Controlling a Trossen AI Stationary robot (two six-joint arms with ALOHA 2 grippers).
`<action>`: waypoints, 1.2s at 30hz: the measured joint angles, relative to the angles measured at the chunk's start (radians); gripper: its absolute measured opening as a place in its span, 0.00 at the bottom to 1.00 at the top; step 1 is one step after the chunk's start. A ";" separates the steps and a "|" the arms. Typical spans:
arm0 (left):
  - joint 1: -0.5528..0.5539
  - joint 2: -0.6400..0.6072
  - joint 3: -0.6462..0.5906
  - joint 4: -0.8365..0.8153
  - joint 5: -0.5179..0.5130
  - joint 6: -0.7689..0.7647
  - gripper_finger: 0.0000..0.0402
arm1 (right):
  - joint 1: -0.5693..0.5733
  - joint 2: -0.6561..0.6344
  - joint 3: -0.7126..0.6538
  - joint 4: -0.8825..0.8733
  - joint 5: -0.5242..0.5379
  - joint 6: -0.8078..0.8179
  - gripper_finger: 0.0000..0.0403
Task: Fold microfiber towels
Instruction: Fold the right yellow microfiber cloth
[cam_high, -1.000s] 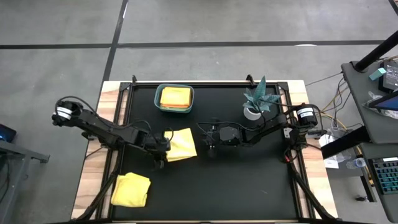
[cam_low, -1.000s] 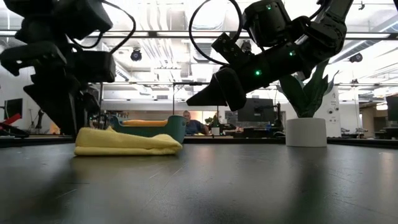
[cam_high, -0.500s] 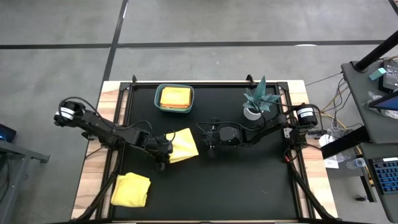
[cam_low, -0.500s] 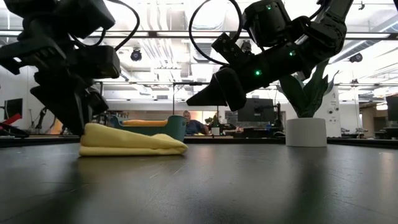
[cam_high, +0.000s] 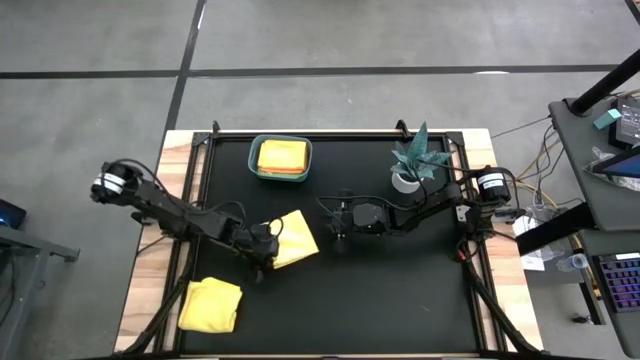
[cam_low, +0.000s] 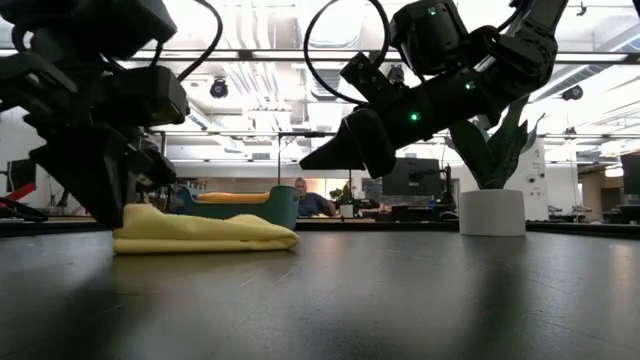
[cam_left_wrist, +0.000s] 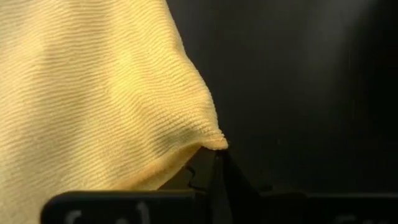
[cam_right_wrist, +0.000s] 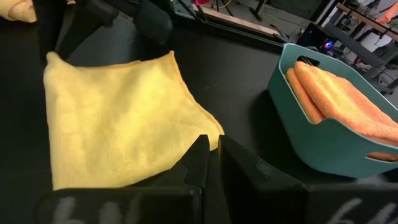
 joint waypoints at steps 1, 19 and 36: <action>0.000 0.010 0.000 0.014 0.006 0.000 0.06 | 0.000 0.000 0.000 0.001 0.000 0.000 0.07; 0.001 -0.127 0.053 -0.285 0.053 0.069 0.58 | 0.000 0.000 0.000 0.000 -0.028 0.012 0.07; 0.041 -0.187 0.004 -0.411 -0.525 0.489 0.45 | 0.000 0.000 0.006 0.019 -0.098 0.000 0.07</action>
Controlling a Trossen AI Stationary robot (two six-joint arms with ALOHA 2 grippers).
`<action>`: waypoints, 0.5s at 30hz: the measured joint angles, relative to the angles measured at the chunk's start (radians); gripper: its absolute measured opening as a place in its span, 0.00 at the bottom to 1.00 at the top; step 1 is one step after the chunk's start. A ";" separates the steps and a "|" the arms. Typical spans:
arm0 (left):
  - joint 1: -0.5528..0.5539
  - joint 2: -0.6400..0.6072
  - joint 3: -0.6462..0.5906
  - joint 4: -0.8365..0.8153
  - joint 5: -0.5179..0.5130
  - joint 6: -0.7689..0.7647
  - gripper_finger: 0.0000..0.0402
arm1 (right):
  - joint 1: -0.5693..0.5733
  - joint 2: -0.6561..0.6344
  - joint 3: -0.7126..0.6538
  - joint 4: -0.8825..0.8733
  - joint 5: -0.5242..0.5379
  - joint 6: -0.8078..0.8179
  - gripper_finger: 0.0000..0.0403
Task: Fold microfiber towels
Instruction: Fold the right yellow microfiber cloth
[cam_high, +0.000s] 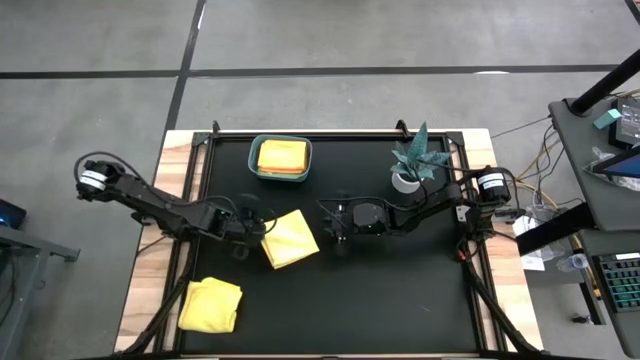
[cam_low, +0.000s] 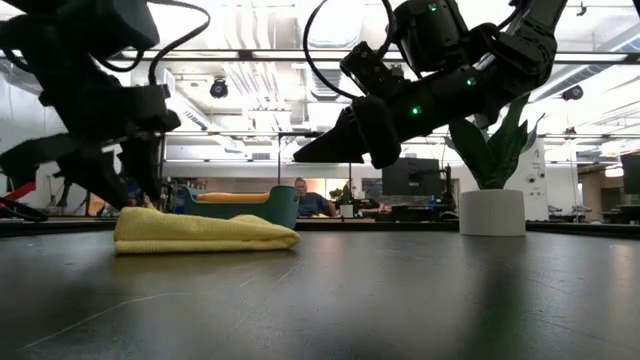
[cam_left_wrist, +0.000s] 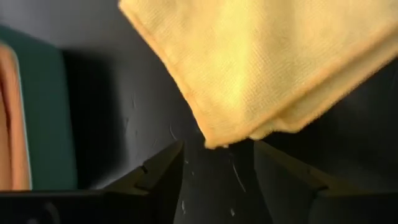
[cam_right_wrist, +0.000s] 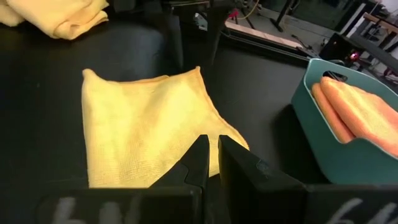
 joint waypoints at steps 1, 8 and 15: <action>0.000 0.007 -0.001 -0.002 -0.004 0.022 0.44 | 0.000 0.000 0.000 0.000 0.000 0.000 0.07; 0.000 0.064 -0.003 0.003 -0.039 0.135 0.40 | 0.000 0.000 -0.002 -0.002 0.000 0.000 0.07; 0.000 0.118 -0.003 0.063 -0.082 0.169 0.40 | 0.000 0.000 -0.002 -0.004 0.000 0.002 0.07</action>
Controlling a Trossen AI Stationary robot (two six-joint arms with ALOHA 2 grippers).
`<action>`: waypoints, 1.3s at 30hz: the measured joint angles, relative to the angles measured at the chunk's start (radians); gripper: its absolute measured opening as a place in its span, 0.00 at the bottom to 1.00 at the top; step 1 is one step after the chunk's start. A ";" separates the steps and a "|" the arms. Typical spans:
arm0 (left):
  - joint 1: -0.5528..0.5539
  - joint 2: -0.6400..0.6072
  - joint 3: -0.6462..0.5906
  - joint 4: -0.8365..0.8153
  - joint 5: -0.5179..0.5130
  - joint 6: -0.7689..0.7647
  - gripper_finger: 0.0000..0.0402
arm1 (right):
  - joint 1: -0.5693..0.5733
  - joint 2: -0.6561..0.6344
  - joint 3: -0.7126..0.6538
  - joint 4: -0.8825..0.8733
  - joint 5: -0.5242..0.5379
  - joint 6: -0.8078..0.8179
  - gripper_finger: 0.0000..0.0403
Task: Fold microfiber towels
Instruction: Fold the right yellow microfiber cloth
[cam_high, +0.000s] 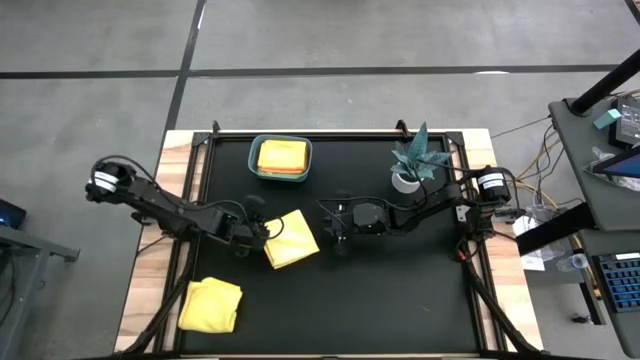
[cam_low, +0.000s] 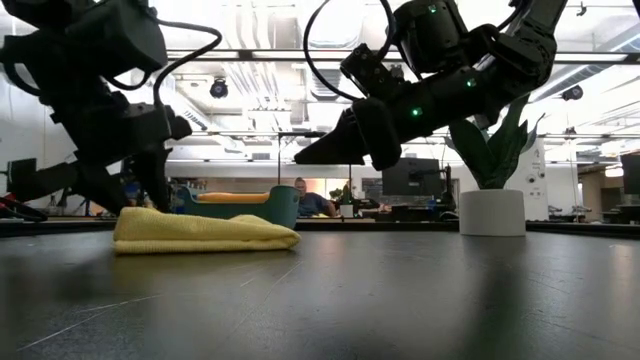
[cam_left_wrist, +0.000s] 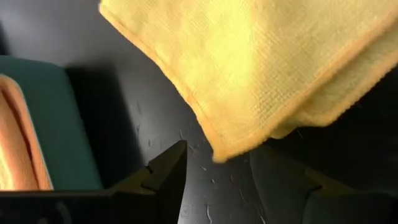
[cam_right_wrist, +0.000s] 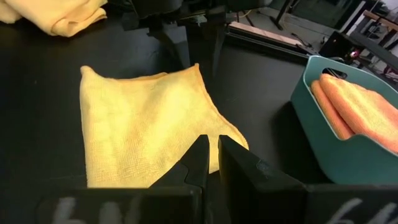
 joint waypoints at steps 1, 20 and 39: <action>-0.001 0.002 0.000 -0.002 0.000 0.000 0.40 | 0.000 0.000 -0.001 -0.001 0.000 -0.001 0.07; -0.006 -0.023 0.019 -0.026 0.040 -0.001 0.01 | -0.002 0.000 -0.001 -0.001 0.002 -0.003 0.07; -0.005 -0.054 0.036 -0.066 0.058 -0.147 0.00 | -0.013 0.005 0.074 -0.117 -0.001 0.073 0.09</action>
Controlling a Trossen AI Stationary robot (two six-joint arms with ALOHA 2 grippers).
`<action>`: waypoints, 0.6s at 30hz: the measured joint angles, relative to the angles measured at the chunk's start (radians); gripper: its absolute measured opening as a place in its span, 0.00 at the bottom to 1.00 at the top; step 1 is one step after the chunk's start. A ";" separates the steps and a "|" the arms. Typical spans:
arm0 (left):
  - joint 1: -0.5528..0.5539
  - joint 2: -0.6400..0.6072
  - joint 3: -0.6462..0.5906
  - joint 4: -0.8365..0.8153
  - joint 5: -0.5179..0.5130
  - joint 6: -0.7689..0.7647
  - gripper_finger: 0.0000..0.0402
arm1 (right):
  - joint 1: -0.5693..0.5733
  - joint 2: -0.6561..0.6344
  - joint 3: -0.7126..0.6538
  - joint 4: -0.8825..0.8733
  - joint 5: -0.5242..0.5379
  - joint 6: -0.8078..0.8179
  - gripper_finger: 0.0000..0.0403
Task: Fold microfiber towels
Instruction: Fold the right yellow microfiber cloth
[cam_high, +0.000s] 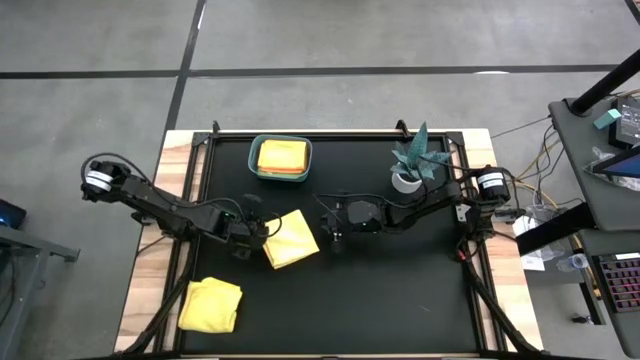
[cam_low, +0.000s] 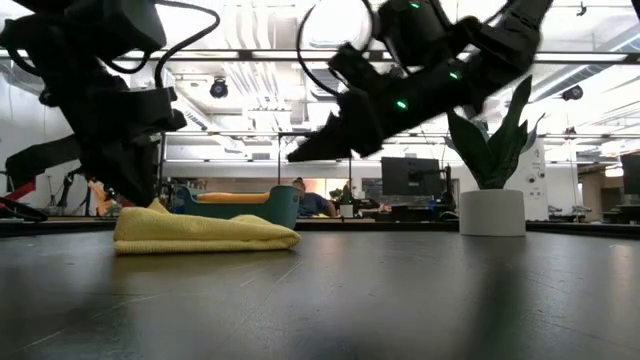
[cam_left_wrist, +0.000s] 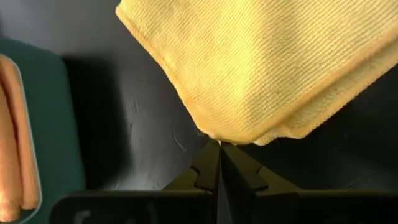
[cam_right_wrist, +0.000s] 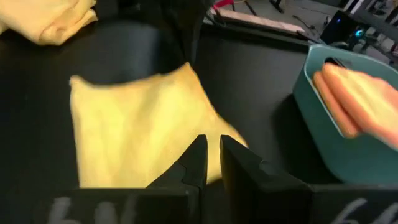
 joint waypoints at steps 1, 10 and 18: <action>0.000 0.000 -0.003 0.000 0.000 -0.012 0.00 | 0.000 0.008 0.030 -0.024 -0.003 0.000 0.10; -0.002 -0.057 -0.009 -0.048 0.029 -0.069 0.00 | -0.042 0.159 0.329 -0.230 -0.090 -0.009 0.22; -0.002 -0.208 -0.004 -0.090 0.068 -0.232 0.00 | -0.115 0.315 0.564 -0.371 -0.234 0.003 0.35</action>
